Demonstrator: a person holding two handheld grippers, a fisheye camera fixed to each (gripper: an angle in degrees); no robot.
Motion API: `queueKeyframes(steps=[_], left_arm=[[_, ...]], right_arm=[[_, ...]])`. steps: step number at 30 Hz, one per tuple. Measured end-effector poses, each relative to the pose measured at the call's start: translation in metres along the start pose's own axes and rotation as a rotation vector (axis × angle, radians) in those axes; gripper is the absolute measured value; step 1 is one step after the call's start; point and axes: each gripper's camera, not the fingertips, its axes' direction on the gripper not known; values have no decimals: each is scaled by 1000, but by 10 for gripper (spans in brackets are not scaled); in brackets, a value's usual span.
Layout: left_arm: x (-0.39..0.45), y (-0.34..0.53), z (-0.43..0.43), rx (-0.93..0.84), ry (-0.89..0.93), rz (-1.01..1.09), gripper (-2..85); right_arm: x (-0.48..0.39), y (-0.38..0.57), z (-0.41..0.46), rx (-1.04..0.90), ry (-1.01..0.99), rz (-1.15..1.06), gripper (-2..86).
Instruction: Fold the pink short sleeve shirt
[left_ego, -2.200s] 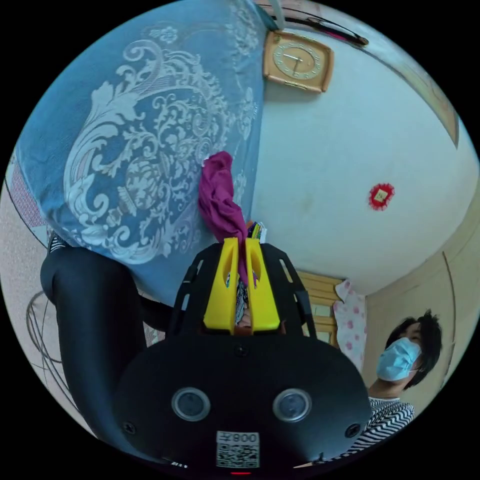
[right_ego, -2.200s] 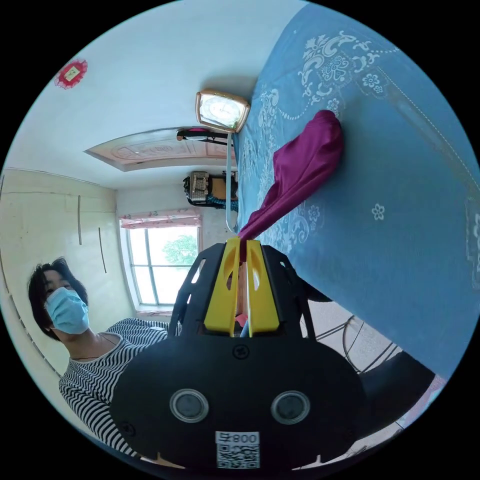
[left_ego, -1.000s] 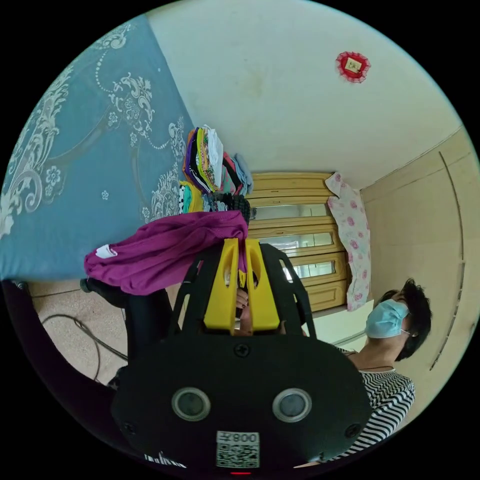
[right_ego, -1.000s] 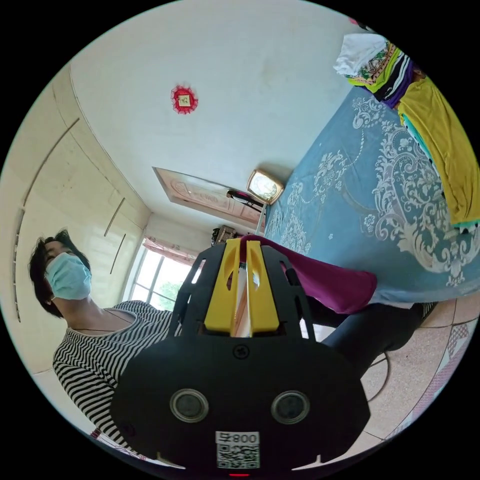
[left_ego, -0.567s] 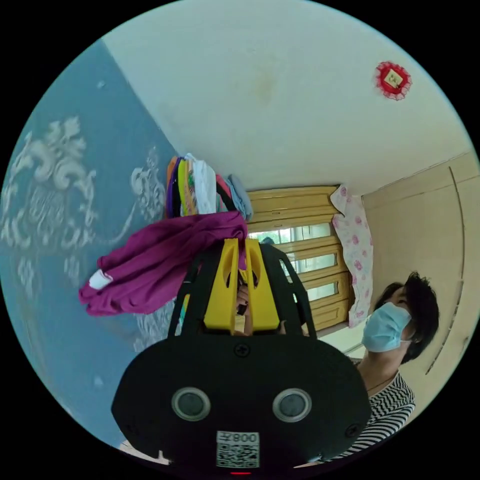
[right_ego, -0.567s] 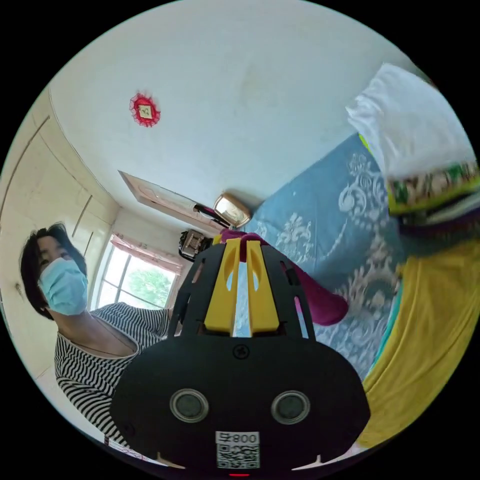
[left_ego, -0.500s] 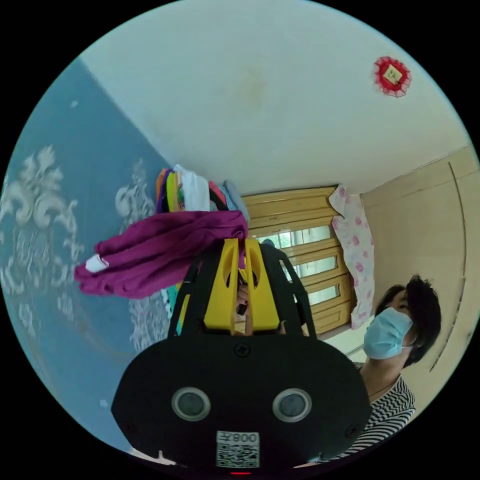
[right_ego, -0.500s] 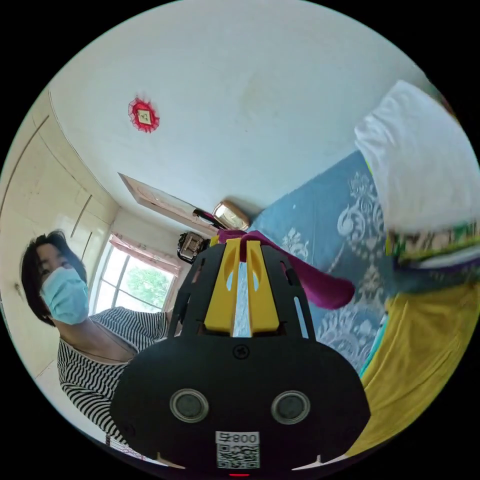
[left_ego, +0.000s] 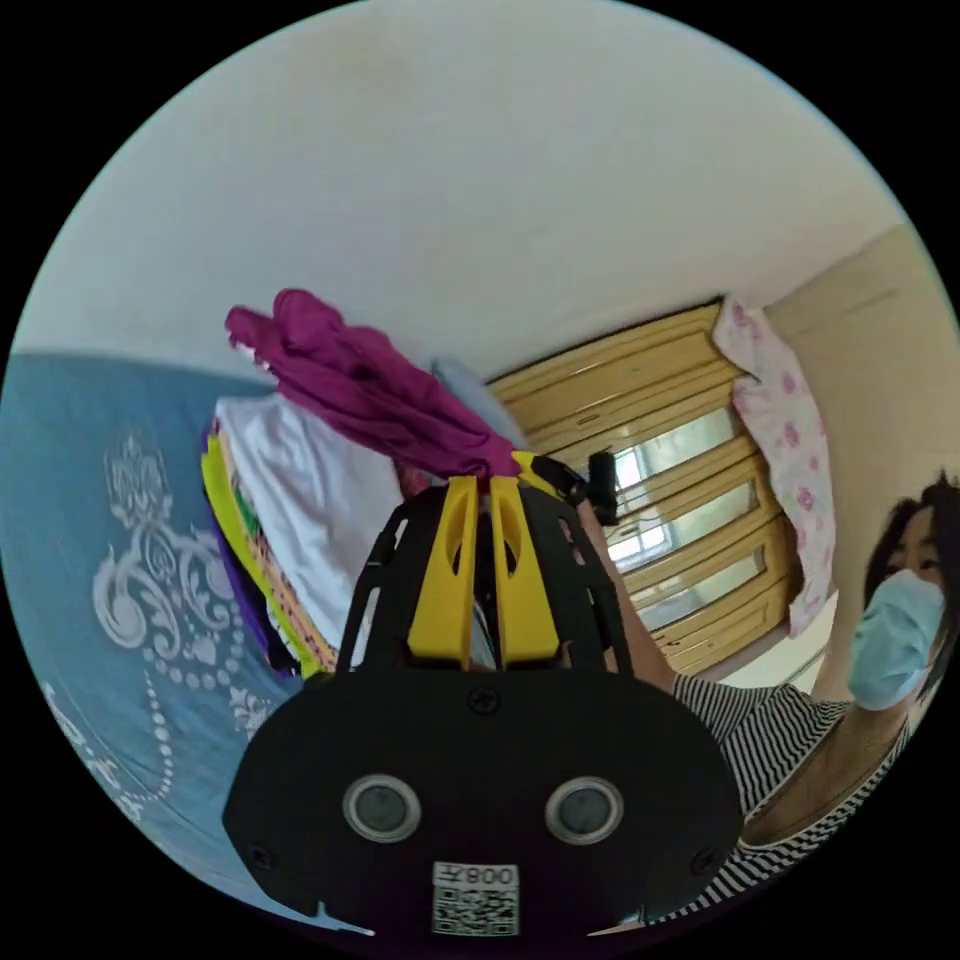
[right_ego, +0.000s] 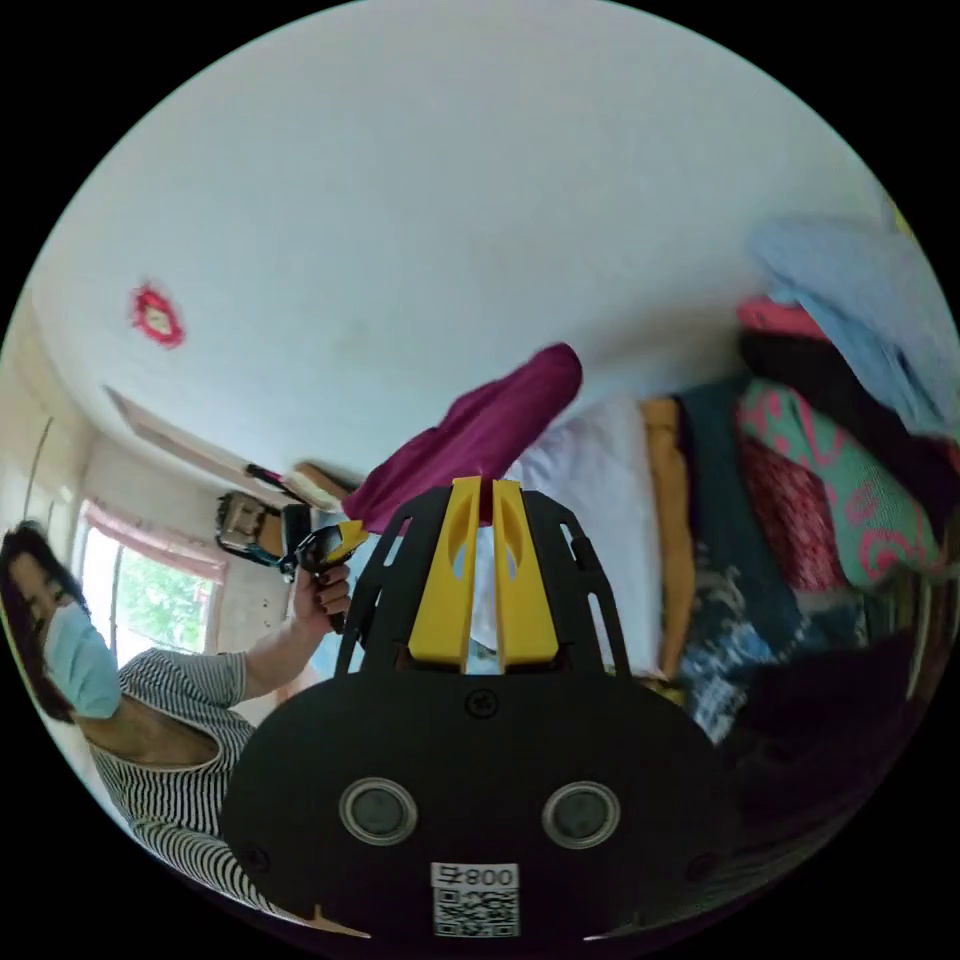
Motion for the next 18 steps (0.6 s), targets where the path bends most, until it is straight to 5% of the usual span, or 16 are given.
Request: queueKeyframes(steps=[4,12,18], left_arm=[[-142,69,141,-179,-10,-233,11],[-219,132,243,-168,-36,-137,5],[-277,196,324,-250,-105,-91,5]], right_arm=[[85,-1,67,-228,211,116,17],[104,-7,77,-188,218,42,15],[99,12,104,-257,439,-10,15]])
